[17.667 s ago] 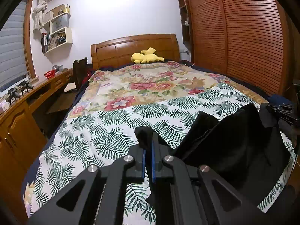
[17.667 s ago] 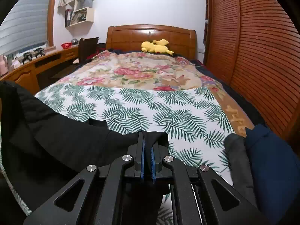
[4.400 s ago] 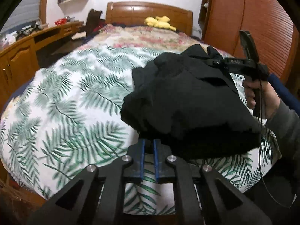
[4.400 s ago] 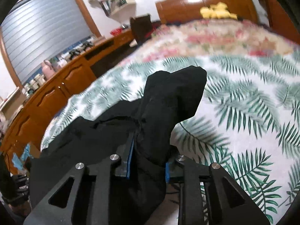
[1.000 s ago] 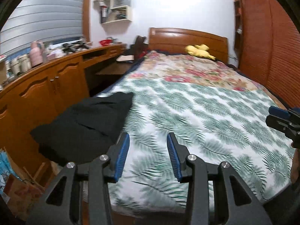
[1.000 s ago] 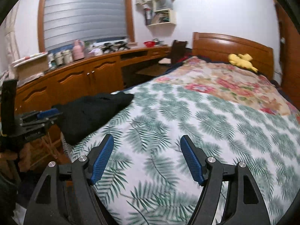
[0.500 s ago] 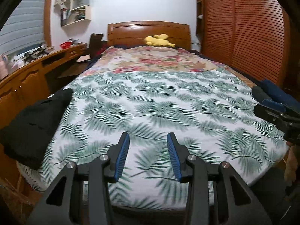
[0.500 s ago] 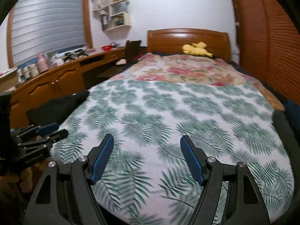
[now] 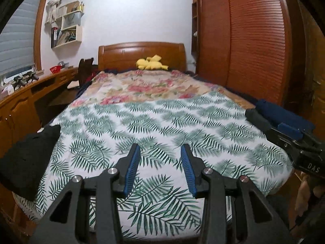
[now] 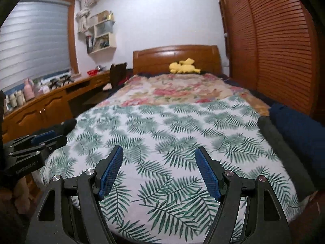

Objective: Fold large clothes

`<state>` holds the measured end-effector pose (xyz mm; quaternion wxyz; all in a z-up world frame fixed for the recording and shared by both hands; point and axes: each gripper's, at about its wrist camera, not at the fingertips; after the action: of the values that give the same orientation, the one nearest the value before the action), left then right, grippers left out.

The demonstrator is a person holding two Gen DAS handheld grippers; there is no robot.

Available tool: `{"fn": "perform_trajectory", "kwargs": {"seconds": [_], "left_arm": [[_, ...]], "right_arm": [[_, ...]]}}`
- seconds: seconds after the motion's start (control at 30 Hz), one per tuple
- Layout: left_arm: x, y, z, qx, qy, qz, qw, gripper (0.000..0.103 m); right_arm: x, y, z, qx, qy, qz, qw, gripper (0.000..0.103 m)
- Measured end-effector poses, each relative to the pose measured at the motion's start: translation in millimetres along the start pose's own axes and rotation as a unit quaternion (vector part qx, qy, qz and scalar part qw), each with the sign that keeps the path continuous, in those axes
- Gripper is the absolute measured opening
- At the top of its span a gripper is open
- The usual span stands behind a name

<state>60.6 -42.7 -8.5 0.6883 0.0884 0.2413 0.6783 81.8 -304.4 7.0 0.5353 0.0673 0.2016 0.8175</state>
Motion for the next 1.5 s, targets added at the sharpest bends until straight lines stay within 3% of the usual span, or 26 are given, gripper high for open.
{"fn": "perform_trajectory", "kwargs": {"seconds": [0.43,1.5], "left_arm": [[7.0,49.5,15.7,-0.043,0.013,0.011,0.9989,0.04],[17.0,54.9,13.3,-0.045,0.016,0.016,0.9987,0.04]], "right_arm": [[4.7,32.4,20.2,-0.041,0.001,-0.012,0.999,0.075],[5.6,30.5,20.0,-0.041,0.005,-0.01,0.999,0.075]]}}
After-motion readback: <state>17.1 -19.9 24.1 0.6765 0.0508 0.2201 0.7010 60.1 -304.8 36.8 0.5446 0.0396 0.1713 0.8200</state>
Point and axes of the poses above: each gripper's, at about its wrist camera, not at the fingertips, and y roughly against the way its jaws point, x to its left, z to its top, and after that the axes turned 11 degrees about y, right-handed
